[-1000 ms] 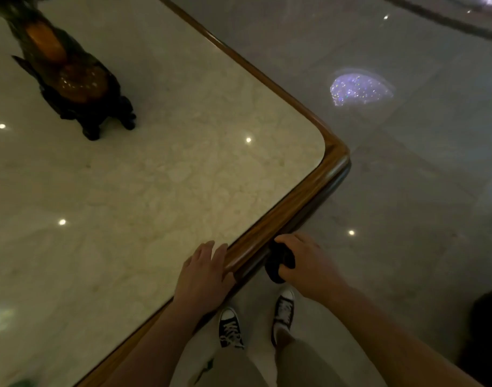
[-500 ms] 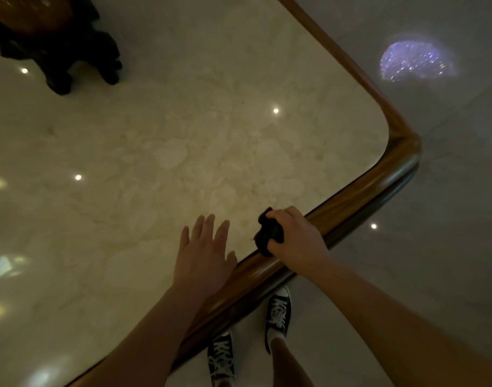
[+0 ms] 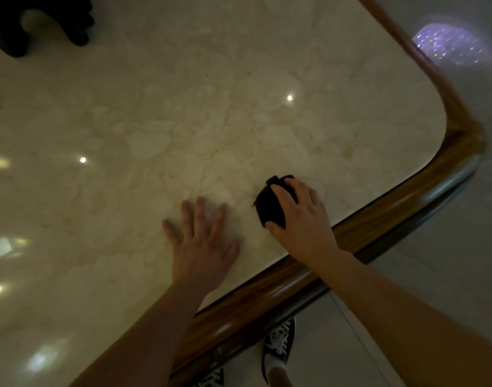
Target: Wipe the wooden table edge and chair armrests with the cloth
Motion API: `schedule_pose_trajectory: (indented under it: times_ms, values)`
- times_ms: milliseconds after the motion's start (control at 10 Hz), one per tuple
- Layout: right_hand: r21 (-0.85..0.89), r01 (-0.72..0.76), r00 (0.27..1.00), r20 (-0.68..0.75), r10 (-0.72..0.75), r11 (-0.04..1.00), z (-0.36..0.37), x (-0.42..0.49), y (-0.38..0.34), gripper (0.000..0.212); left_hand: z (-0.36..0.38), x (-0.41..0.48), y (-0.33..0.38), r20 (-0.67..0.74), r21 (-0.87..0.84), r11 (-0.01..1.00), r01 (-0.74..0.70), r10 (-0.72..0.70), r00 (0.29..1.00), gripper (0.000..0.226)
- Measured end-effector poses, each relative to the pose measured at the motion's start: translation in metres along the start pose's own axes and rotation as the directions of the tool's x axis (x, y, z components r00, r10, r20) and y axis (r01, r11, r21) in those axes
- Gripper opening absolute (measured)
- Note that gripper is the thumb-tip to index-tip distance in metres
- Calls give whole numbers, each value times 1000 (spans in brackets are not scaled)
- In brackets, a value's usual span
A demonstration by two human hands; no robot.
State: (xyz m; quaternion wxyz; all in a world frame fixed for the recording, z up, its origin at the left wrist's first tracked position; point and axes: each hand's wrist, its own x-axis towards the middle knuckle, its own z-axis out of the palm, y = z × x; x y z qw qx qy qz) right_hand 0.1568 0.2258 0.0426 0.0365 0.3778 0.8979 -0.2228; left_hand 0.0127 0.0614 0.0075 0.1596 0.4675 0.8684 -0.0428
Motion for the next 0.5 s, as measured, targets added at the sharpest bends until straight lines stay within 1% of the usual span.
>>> schedule_pose_trajectory:
  times_ms: [100,300,500]
  values:
    - [3,11,1000,4,-11,1000,2,-4,4,74,4,0,1,-12,2,1000,-8,8,1000,76]
    - [20,0,999,40,-1,1000,-3,0,0,76,2,1,-1,10,28,999,-16,16,1000,77]
    - [32,18,999,-36,-17,999,-21,2,-7,70,-8,2,-2,85,33,999,-21,19,996,77]
